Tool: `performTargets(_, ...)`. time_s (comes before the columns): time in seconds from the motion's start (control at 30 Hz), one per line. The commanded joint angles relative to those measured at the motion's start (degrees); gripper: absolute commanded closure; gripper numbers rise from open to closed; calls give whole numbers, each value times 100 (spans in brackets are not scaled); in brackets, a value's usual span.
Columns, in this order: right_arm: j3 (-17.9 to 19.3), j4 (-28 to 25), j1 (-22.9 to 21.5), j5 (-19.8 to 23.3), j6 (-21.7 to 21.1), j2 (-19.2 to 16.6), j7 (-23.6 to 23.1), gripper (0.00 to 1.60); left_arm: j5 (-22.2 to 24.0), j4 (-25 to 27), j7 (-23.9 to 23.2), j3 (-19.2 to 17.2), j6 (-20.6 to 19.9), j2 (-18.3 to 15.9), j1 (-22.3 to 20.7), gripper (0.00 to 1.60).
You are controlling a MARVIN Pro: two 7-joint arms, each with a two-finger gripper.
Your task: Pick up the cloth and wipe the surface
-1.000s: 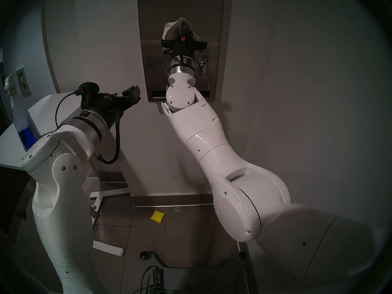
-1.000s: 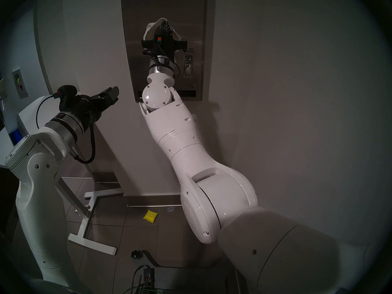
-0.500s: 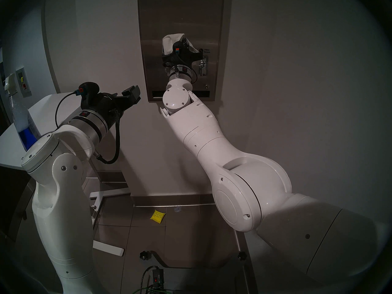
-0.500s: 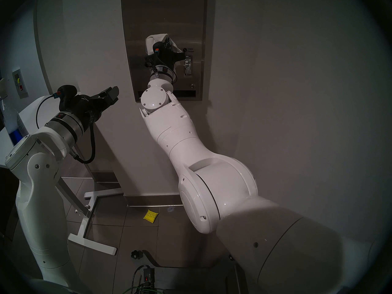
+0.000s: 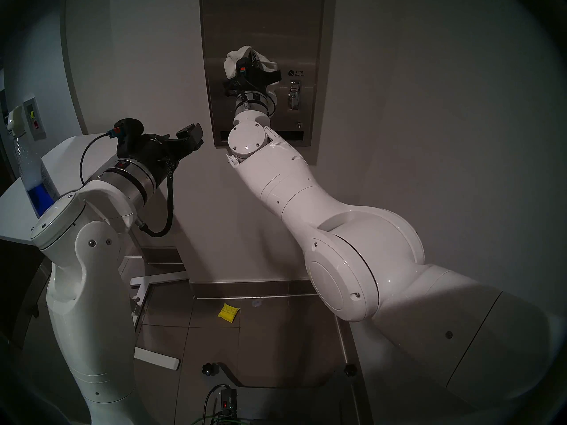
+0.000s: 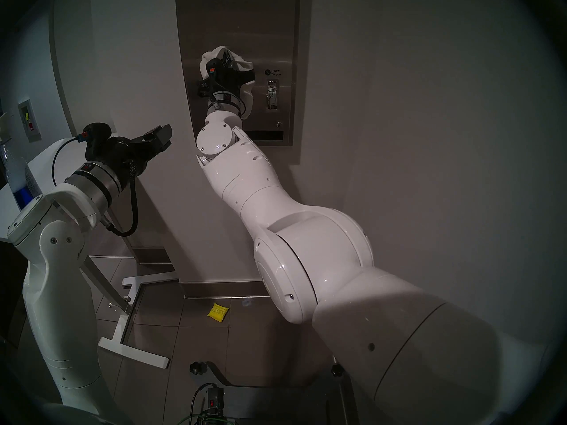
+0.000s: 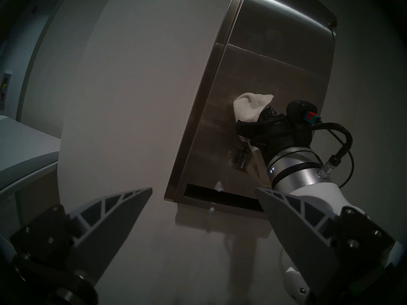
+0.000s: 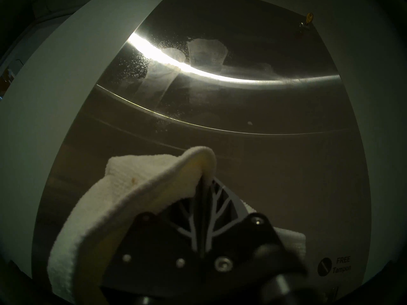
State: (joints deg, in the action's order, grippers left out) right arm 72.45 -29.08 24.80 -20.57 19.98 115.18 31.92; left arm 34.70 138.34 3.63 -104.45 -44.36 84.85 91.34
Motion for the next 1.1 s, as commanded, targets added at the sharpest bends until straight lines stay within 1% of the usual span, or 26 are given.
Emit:
performTargets(0.0, 226, 212, 174, 282, -354, -18, 52, 160, 9, 166, -10, 11, 51, -6, -142, 0)
performTargets(0.07, 199, 274, 222, 255, -461, -18, -8, 160, 10, 166, -13, 10, 51, -8, -140, 0)
performTargets(0.27, 292, 281, 302, 395, -431, -18, -124, 160, 11, 166, -14, 9, 52, -9, -138, 0)
performTargets(0.33, 286, 271, 299, 433, -431, -18, -301, 160, 11, 166, -14, 9, 52, -9, -138, 0)
performTargets(0.53, 294, 304, 376, 499, -547, -18, -502, 160, 13, 166, -17, 7, 51, -11, -134, 0)
performTargets(0.7, 240, 313, 497, 534, -460, -18, -747, 160, 14, 161, -19, 6, 50, -13, -130, 0)
performTargets(0.87, 142, 171, 560, 511, -384, -18, -903, 160, 14, 163, -19, 6, 50, -13, -131, 0)
performTargets(0.97, 46, -201, 724, 449, -298, -18, -836, 160, 15, 166, -18, 7, 50, -13, -134, 0)
performTargets(1.07, -44, -357, 847, 449, -261, -18, -826, 160, 15, 164, -18, 6, 50, -14, -132, 0)
